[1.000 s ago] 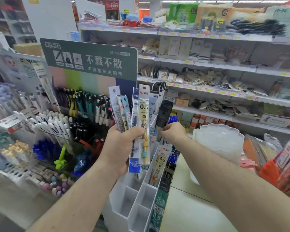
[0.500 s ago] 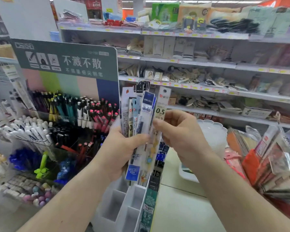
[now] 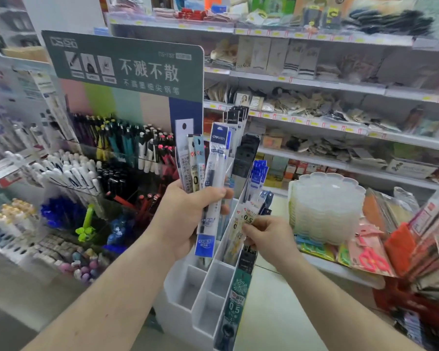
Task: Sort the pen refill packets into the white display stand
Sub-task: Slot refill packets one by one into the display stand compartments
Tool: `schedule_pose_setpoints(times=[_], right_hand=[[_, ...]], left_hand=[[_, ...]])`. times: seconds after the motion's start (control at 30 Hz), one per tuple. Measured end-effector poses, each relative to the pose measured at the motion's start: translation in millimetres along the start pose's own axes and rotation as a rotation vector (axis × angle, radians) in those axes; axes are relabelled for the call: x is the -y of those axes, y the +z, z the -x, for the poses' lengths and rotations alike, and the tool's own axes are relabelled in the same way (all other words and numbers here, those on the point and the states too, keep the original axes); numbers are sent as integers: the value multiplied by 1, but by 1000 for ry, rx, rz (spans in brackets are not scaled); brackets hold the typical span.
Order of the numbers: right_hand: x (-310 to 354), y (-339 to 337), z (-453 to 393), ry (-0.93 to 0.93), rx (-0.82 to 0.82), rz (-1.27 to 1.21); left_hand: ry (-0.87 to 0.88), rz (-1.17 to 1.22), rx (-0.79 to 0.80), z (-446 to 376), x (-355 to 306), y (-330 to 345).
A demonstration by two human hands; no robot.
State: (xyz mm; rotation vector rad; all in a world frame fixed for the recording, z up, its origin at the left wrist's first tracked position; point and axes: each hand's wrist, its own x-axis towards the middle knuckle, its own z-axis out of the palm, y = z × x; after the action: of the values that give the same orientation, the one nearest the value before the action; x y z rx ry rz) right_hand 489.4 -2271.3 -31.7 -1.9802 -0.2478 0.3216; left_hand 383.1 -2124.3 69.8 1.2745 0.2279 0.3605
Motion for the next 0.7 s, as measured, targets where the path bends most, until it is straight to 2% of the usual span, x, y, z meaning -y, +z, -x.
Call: schedule_pose_setpoints(times=[0.13,0.33,0.37,0.4,0.47,0.53,0.57,0.63,0.7], right_hand=[[-7,13,5,-18,41,240],[10,4,10,-14,148,470],[18,-3,11,-36,124,486],[28,-10,13,-72,59,435],[51,-25,20,-108,-79,113],[81,-31,34,-101,-62,-271],[93,-31,42,-114,-12,-377],[110,-25,56,-178,74,-389],[117,-19,62,-235,82,-334]], left_hand=[[-7,10,17,2,2,-1],[-53,87,84,3,2,-3],[-73,101,111,3,1,-3],[-92,117,146,4,0,-3],[-128,147,211,5,0,-3],[-142,153,255,5,0,-5],[-139,148,282,5,1,-5],[-138,120,313,5,1,-4],[-129,97,297,5,4,-3]])
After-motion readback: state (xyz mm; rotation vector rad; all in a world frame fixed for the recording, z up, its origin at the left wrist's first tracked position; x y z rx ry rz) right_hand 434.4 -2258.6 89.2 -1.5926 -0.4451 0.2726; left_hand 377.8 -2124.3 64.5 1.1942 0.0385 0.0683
